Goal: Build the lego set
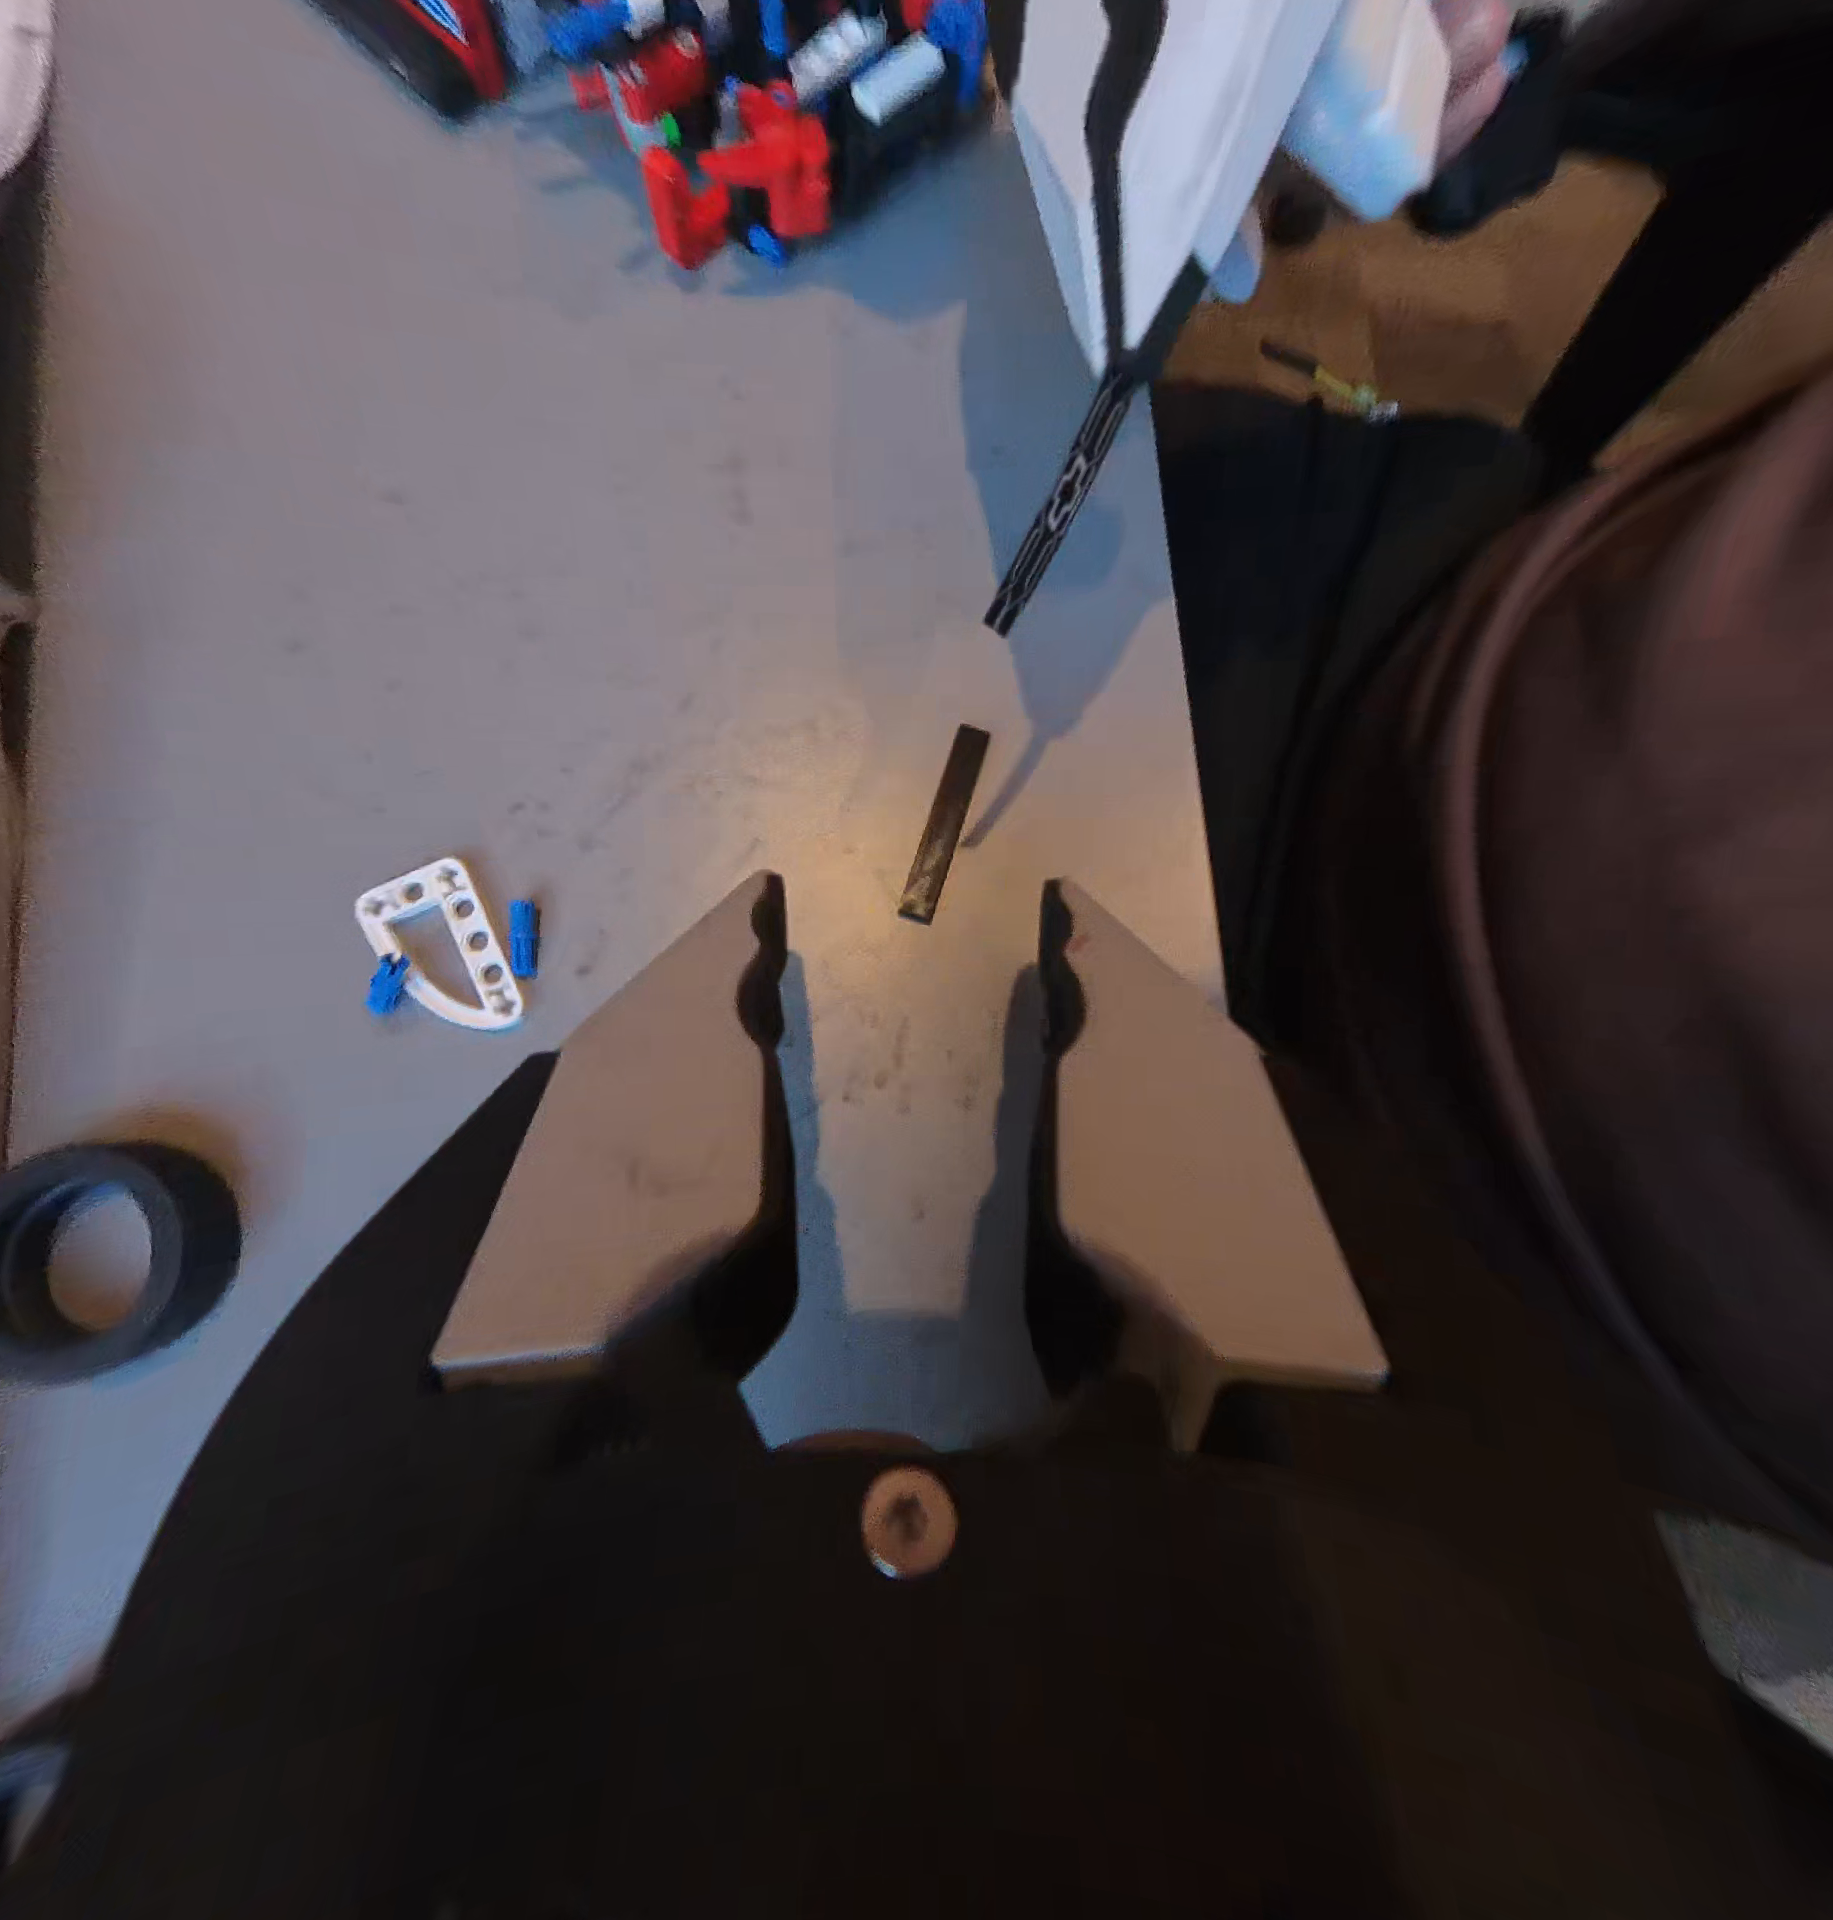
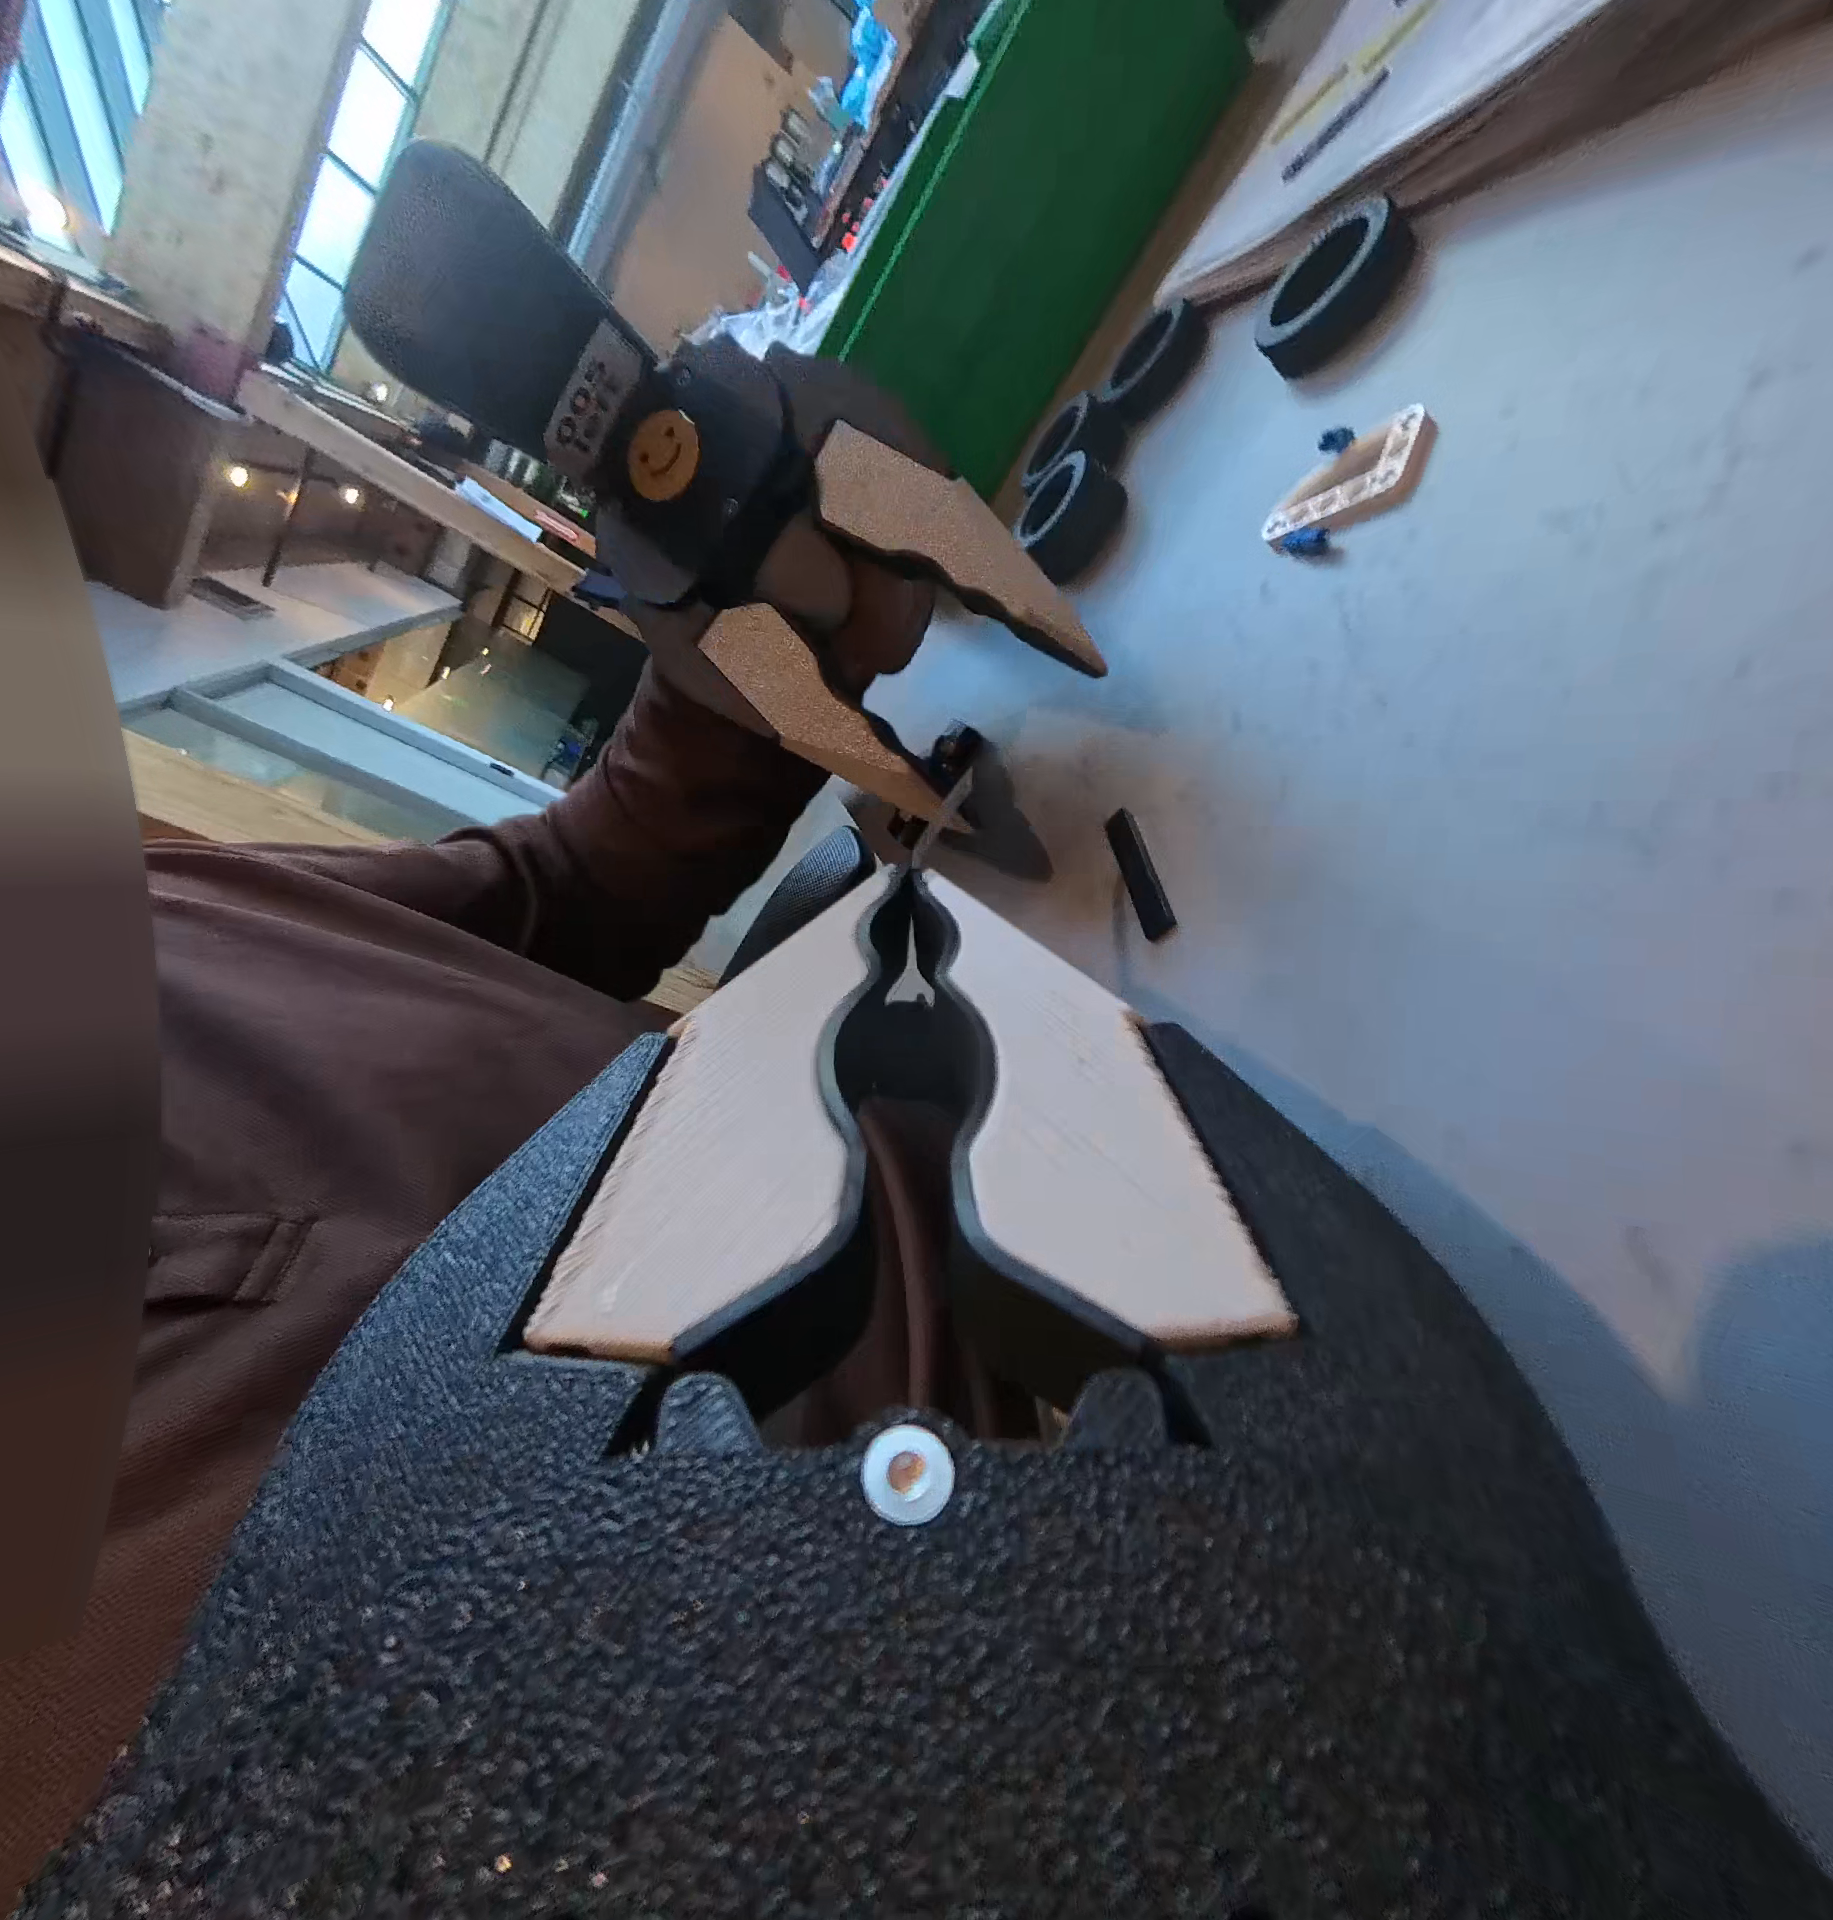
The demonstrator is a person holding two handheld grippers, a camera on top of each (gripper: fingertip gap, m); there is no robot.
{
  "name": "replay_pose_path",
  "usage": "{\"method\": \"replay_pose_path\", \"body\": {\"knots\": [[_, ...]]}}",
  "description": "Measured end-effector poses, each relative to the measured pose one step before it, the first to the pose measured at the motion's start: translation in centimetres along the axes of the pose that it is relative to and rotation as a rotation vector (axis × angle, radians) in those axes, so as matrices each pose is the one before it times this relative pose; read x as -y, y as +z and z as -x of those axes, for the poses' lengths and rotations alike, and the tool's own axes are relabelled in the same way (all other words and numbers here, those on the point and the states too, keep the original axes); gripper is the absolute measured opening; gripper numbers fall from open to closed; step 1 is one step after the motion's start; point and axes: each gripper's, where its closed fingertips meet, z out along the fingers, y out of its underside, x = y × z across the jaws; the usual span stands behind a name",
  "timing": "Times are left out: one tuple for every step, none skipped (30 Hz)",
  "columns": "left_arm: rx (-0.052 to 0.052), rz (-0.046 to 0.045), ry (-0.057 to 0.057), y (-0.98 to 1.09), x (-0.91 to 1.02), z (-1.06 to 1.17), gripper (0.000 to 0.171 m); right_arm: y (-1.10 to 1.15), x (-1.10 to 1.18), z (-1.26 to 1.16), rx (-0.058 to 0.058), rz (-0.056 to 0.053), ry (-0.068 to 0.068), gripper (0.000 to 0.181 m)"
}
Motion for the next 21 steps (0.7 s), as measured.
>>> {"method": "replay_pose_path", "body": {"knots": [[-0.0079, 0.04371, 0.0146, 0.612, -0.383, 0.185, 0.043, -0.072, -0.168, -0.140, -0.0051, 0.0027, 0.0174, 0.000], [-0.0076, 0.04044, 0.0058, 0.575, -0.372, 0.167, 0.043, -0.143, -0.102, 0.005, 0.0019, -0.0005, 0.0132, 0.000], [-0.0218, 0.02918, 0.0059, 0.543, -0.252, -0.149, 0.043, -0.220, -0.083, 0.053, 0.0022, -0.0026, 0.0092, 0.000], [-0.0090, 0.02326, 0.0035, 0.522, -0.186, -0.018, 0.041, -0.282, -0.085, 0.007, -0.0027, -0.0020, 0.0061, 0.000], [-0.0054, 0.01923, 0.0058, 0.479, -0.141, -0.042, 0.039, -0.345, -0.067, -0.038, -0.0052, -0.0034, 0.0033, 0.000], [-0.0083, -0.01944, 0.0144, 0.173, 0.441, -0.221, 0.029, -0.397, -0.022, -0.019, -0.0046, -0.0088, 0.0047, 0.000], [-0.0050, 0.00276, 0.0086, 0.247, 0.128, -0.133, 0.019, -0.400, -0.023, 0.022, 0.0006, -0.0112, 0.0096, 0.000], [-0.0045, -0.00335, 0.0095, 0.188, 0.179, -0.097, 0.011, -0.346, -0.120, 0.041, 0.0039, -0.0077, 0.0127, 0.000], [-0.0148, -0.00705, 0.0081, 0.207, 0.226, -0.218, 0.006, -0.250, -0.226, 0.005, 0.0021, -0.0038, 0.0118, 0.000], [-0.0205, -0.00854, 0.0004, 0.235, 0.299, -0.282, 0.005, -0.157, -0.314, -0.046, -0.0022, -0.0005, 0.0086, 0.000], [-0.0223, -0.00443, -0.0025, 0.268, 0.319, -0.347, 0.005, -0.097, -0.397, -0.073, -0.0056, 0.0018, 0.0061, 0.000], [-0.0211, -0.00103, 0.0007, 0.283, 0.327, -0.417, 0.005, -0.044, -0.473, -0.093, -0.0093, 0.0066, 0.0062, 0.000], [-0.0145, 0.00034, 0.0083, 0.340, 0.346, -0.443, 0.005, -0.064, -0.462, -0.121, -0.0130, 0.0059, 0.0041, 0.000], [-0.0052, 0.00033, 0.0128, 0.344, 0.351, -0.386, 0.005, -0.109, -0.393, -0.123, -0.0146, 0.0004, 0.0045, 0.000], [0.0004, 0.00060, 0.0104, 0.334, 0.348, -0.349, 0.005, -0.136, -0.389, -0.052, -0.0098, -0.0007, 0.0091, 0.000], [-0.0042, -0.00006, 0.0143, 0.334, 0.329, -0.421, 0.005, -0.121, -0.383, -0.034, -0.0059, -0.0024, 0.0128, 0.000], [-0.0033, -0.00384, 0.0187, 0.305, 0.308, -0.395, 0.005, -0.104, -0.374, -0.107, -0.0068, -0.0030, 0.0145, 0.000], [-0.0014, -0.00770, 0.0144, 0.282, 0.299, -0.257, 0.005, -0.062, -0.379, -0.172, -0.0071, -0.0005, 0.0134, 0.000], [-0.0038, -0.00929, 0.0081, 0.214, 0.257, -0.150, 0.005, -0.046, -0.334, -0.288, -0.0083, -0.0011, 0.0133, 0.000], [-0.0031, -0.00752, 0.0052, 0.141, 0.165, -0.026, 0.005, -0.019, -0.253, -0.304, -0.0049, -0.0036, 0.0158, 0.000], [-0.0036, -0.00705, 0.0043, 0.049, 0.093, 0.031, 0.005, 0.018, -0.171, -0.195, 0.0041, -0.0062, 0.0191, 0.000]]}}
